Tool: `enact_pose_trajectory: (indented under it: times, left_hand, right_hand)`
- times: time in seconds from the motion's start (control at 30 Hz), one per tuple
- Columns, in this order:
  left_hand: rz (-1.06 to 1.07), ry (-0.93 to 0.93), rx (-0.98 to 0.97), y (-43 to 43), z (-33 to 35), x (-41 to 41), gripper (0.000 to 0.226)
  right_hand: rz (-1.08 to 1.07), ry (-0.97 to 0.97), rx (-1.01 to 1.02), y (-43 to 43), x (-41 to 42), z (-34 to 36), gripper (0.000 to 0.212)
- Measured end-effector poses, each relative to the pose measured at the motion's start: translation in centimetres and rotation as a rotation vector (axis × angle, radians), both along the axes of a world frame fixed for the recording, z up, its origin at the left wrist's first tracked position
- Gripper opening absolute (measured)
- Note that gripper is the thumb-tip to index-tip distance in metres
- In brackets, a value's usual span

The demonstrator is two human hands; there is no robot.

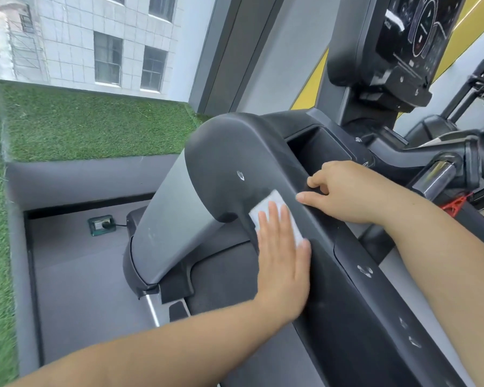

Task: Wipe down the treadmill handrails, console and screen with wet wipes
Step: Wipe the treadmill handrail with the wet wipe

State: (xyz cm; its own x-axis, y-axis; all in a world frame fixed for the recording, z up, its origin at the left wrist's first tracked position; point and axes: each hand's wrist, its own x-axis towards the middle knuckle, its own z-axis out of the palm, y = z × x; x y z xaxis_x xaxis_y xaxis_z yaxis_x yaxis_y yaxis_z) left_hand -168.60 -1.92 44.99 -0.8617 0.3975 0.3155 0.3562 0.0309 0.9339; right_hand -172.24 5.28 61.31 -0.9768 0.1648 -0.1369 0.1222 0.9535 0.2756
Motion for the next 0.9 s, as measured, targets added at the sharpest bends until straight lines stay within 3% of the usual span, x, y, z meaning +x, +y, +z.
enact_pose_trajectory:
  times: [0.13, 0.3, 0.5, 0.7, 0.9]
  left_hand:
    - [-0.036, 0.069, -0.048, -0.2, -0.8, 0.4, 0.061]
    - [0.074, -0.12, 0.025, 0.7, 1.3, -4.0, 0.054]
    - [-0.042, 0.204, -0.028, 0.2, -1.6, 1.3, 0.056]
    - [0.091, 0.0, -0.004, 0.8, 0.5, -3.7, 0.059]
    - [0.057, 0.436, -0.007, 0.8, -2.4, -0.2, 0.052]
  right_hand:
    - [-0.01, -0.014, -0.046, 0.4, 0.1, 0.2, 0.042]
    - [-0.031, -0.001, -0.096, 0.5, 0.1, 0.2, 0.041]
    - [-0.061, 0.008, -0.11, 0.7, -0.1, 0.2, 0.047]
    - [-0.066, -0.003, -0.066, -0.3, 0.1, 0.3, 0.043]
    - [-0.148, -0.035, -0.101, -0.4, -0.5, 0.9, 0.046]
